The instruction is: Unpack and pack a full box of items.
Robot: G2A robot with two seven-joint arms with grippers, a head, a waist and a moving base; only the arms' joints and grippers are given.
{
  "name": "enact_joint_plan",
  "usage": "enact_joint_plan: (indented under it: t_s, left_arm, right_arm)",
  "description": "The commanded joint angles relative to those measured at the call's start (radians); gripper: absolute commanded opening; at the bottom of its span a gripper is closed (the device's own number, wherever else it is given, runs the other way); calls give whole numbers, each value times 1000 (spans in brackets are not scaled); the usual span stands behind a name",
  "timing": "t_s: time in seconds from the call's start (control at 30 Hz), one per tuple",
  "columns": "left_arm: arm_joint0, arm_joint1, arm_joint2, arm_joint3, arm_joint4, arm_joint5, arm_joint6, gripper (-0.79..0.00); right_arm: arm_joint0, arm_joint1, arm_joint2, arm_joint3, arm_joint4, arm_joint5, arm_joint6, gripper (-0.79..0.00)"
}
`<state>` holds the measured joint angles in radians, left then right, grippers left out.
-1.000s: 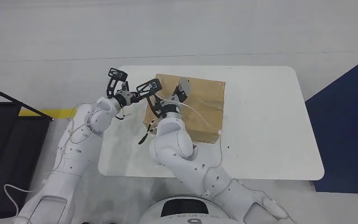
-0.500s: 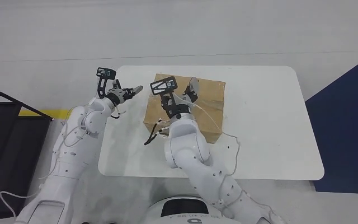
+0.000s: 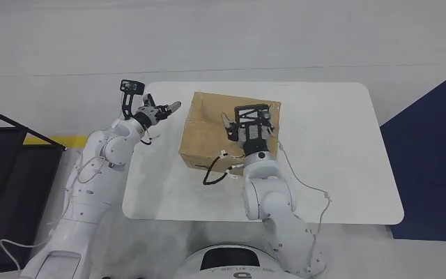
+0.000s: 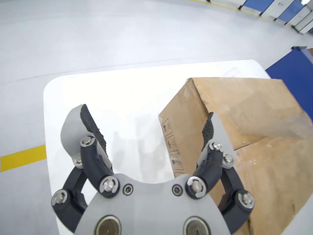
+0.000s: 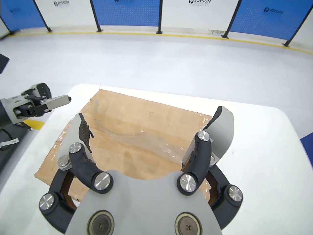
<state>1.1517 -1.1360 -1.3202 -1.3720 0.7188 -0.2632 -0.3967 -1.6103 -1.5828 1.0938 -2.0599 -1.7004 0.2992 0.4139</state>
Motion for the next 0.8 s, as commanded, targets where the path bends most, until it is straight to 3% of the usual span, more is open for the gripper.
enact_joint_plan:
  t_s: [0.0, 0.23, 0.3, 0.43, 0.57, 0.67, 0.77]
  left_arm:
    - [-5, -1, -11, 11, -56, -2, -6, 0]
    - [-8, -2, -14, 18, -82, -3, -13, 0]
    - [-8, -2, -14, 18, -82, -3, -13, 0]
    - [-8, -2, -14, 18, -82, -3, -13, 0]
    - [-8, -2, -14, 18, -82, -3, -13, 0]
    - [-8, -2, -14, 18, -82, -3, -13, 0]
    - [-8, -2, -14, 18, -82, -3, -13, 0]
  right_arm:
    - [-60, 8, 65, -16, 88, -38, -76, 0]
    - [-60, 8, 65, -16, 88, -38, -76, 0]
    - [-61, 8, 53, -5, 143, -95, -56, 0]
    - [-82, 15, 142, -33, 419, -219, -47, 0]
    - [-149, 32, 287, -42, 771, -477, -82, 0]
    - [-172, 48, 401, 1, 999, -650, -48, 0]
    - [-124, 61, 476, 99, 1190, -728, 29, 0]
